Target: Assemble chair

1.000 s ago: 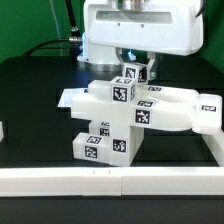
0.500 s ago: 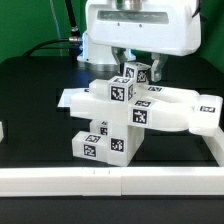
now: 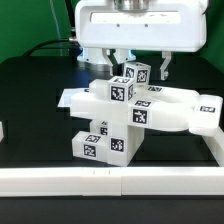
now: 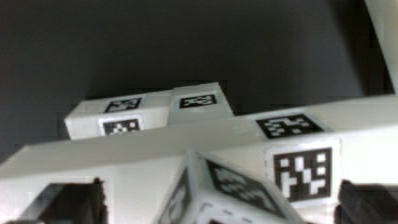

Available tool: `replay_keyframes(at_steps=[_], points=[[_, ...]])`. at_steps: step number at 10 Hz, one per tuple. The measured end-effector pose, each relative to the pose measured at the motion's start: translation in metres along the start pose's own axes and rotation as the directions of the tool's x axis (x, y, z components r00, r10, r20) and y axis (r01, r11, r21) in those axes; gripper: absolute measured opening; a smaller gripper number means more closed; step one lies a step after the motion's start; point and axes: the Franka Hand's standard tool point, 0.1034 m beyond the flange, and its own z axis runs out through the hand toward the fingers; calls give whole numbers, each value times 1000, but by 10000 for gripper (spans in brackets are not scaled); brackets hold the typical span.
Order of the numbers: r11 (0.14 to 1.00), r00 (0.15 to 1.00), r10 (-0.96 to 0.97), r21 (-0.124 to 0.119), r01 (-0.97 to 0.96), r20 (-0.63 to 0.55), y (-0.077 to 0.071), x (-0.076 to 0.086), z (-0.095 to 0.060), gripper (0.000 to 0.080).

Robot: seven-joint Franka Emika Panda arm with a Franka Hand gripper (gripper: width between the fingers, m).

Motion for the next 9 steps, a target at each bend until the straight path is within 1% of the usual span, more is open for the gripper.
replay_keyframes(at_steps=[2, 4, 5, 7, 8, 9], points=[[975, 976, -218, -35, 218, -2, 2, 1, 0, 649], [934, 934, -357, -37, 357, 3, 2, 1, -1, 649], [885, 886, -464, -43, 464, 8, 2, 2, -1, 649], [793, 795, -607, -47, 607, 16, 3, 2, -1, 649], [736, 737, -675, -51, 675, 23, 4, 3, -1, 649], [652, 653, -756, -49, 757, 30, 5, 2, -1, 649]])
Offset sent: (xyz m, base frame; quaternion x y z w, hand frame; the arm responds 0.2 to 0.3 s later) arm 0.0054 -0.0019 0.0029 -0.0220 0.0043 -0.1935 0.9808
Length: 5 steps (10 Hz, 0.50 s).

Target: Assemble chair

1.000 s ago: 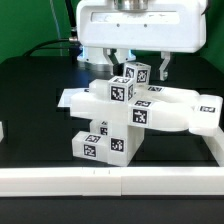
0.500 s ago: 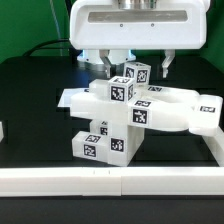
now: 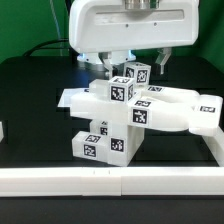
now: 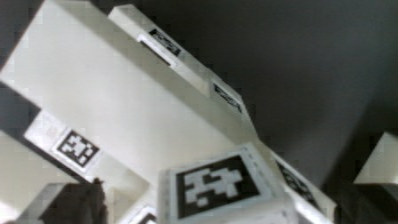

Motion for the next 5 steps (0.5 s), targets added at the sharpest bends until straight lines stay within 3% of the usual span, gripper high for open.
replay_keyframes(at_steps=[2, 3, 4, 5], points=[[996, 996, -88, 0, 88, 1, 1, -1, 1, 640], [997, 997, -81, 1, 81, 1, 1, -1, 1, 452], [997, 997, -80, 1, 80, 1, 1, -1, 1, 452], [997, 997, -80, 0, 80, 1, 1, -1, 1, 279]])
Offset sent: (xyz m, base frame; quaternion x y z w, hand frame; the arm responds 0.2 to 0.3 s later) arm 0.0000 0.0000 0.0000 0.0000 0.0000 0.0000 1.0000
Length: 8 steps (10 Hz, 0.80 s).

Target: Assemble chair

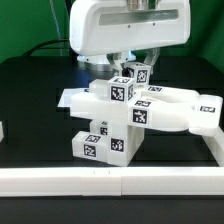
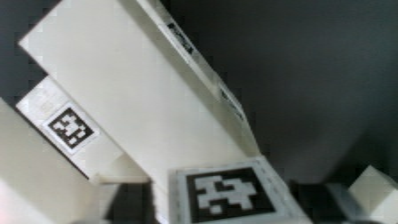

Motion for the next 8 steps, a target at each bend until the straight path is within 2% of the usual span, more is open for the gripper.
replay_keyframes(at_steps=[4, 8], points=[[997, 997, 74, 2, -74, 0, 0, 0, 0, 284], [901, 901, 434, 8, -434, 0, -2, 0, 1, 284]])
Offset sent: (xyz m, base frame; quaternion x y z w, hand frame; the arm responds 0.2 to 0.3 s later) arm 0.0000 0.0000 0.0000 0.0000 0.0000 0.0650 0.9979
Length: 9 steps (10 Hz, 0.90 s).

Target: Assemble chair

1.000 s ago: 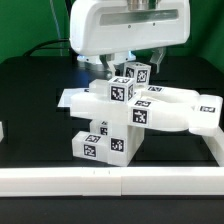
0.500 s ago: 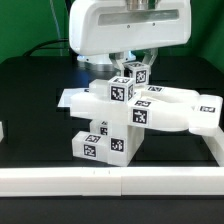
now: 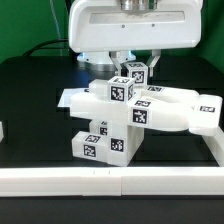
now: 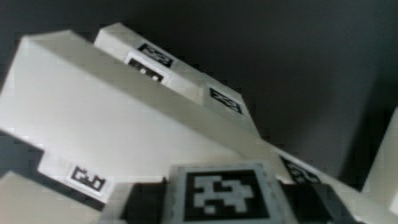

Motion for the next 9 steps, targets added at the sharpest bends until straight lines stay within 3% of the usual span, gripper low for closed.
replay_keyframes(at_steps=[3, 4, 8, 9], points=[[951, 951, 311, 6, -311, 1, -3, 0, 0, 284], [886, 886, 464, 7, -464, 2, -7, 0, 0, 284], [731, 731, 682, 19, -683, 12, -10, 1, 0, 284], [725, 725, 689, 20, -689, 13, -10, 1, 0, 284]])
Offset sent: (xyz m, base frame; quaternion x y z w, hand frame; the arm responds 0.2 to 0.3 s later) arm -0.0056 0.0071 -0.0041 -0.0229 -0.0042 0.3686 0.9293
